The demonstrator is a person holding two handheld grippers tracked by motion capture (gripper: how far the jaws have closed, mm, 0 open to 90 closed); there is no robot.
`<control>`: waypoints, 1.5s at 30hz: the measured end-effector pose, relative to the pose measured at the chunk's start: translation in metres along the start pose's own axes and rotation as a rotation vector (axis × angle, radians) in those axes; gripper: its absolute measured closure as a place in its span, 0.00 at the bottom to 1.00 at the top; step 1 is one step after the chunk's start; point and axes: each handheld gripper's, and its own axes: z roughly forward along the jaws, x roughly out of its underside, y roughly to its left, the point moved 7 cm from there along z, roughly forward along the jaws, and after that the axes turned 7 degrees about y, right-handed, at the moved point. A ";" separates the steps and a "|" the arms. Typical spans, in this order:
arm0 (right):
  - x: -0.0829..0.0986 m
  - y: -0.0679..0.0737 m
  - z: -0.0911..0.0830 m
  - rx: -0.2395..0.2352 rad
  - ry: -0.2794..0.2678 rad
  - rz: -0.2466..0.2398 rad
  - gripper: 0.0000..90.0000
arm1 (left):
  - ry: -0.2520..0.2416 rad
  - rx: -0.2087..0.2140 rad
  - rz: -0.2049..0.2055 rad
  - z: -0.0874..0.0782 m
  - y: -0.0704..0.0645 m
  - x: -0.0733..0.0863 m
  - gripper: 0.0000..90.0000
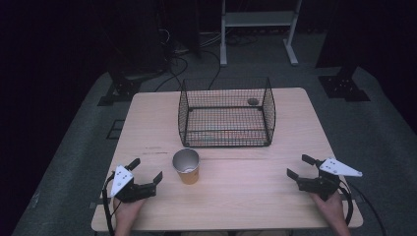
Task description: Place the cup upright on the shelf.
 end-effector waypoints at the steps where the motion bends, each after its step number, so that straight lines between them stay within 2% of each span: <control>1: 0.000 0.000 0.000 0.000 0.000 -0.001 0.15 | -0.003 0.009 0.003 0.001 -0.003 -0.001 0.03; 7: 0.000 0.000 0.000 -0.001 0.002 -0.001 0.15 | 0.001 0.058 0.040 0.003 -0.019 -0.001 0.03; 17: 0.000 0.000 0.000 0.000 0.003 -0.002 0.15 | 0.001 0.099 0.053 0.006 -0.029 -0.002 0.02; 19: 0.000 0.000 0.000 0.001 0.004 -0.002 0.15 | 0.003 0.102 0.068 0.007 -0.032 -0.002 0.02; 20: 0.000 0.000 0.001 0.002 0.004 -0.003 0.15 | 0.002 0.117 0.070 0.008 -0.035 -0.002 0.01; 26: 0.000 0.000 0.001 0.004 0.005 -0.001 0.15 | 0.005 0.142 0.086 0.011 -0.042 -0.002 0.01; 32: 0.000 0.000 0.001 0.005 0.006 -0.002 0.15 | 0.003 0.177 0.089 0.014 -0.051 -0.004 0.00; 35: 0.000 0.000 0.001 0.006 0.006 -0.003 0.15 | 0.004 0.206 0.072 0.016 -0.054 -0.005 0.00; 45: 0.000 0.000 0.001 0.008 0.007 -0.005 0.15 | 0.008 0.223 0.071 0.023 -0.061 -0.008 0.01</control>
